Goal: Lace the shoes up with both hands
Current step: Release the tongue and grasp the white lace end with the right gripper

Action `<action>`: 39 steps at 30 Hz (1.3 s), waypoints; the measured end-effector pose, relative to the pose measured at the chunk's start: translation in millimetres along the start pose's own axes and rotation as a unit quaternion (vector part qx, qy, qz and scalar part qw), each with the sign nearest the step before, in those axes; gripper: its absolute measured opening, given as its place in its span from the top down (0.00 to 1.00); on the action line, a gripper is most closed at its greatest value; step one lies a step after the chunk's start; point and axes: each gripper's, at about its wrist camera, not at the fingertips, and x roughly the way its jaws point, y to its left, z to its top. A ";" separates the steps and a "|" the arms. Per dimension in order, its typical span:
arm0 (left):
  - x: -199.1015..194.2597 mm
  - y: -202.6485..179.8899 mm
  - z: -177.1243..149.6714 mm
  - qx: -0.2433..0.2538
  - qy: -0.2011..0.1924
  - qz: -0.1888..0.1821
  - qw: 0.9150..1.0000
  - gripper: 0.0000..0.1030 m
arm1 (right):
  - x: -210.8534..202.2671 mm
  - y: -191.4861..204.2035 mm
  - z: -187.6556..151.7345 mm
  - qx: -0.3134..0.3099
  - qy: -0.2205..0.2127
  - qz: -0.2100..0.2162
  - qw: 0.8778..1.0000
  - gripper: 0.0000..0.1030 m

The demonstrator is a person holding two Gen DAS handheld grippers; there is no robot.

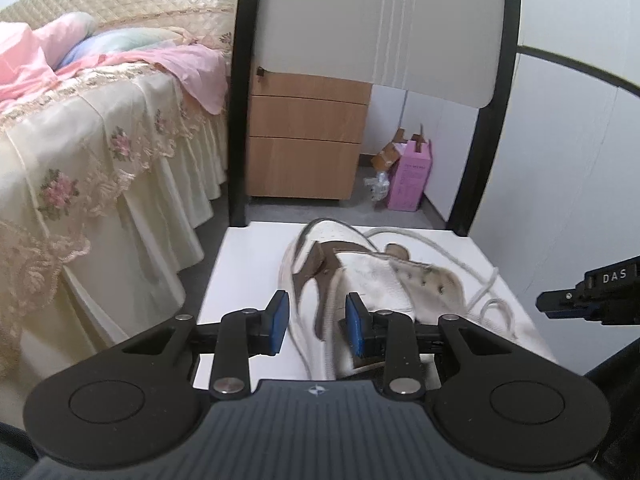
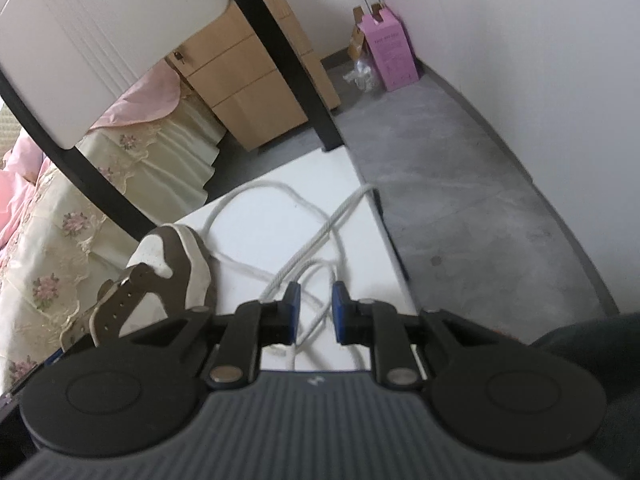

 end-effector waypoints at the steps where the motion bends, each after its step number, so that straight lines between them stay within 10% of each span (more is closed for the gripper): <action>1: 0.0 -1.6 0.2 0.003 0.000 -0.002 1.000 0.66 | -2.6 1.1 1.3 -0.002 -0.006 0.001 1.000 0.82; 16: -5.3 -2.8 -4.9 0.003 0.006 0.021 1.000 0.66 | 9.5 -26.8 29.2 0.092 -0.032 -0.009 0.995 0.81; 24: -2.0 1.9 7.6 -0.020 -0.013 -0.003 1.000 0.66 | 37.9 -65.7 46.6 0.205 -0.017 0.014 0.978 0.57; 31: 1.6 7.2 14.6 -0.042 -0.018 -0.011 0.999 0.66 | 78.5 -83.1 57.2 0.286 0.001 0.055 0.957 0.55; 39: 5.2 3.0 11.8 -0.026 -0.010 -0.006 1.000 0.66 | 105.3 -77.5 78.4 0.254 -0.018 0.022 0.967 0.55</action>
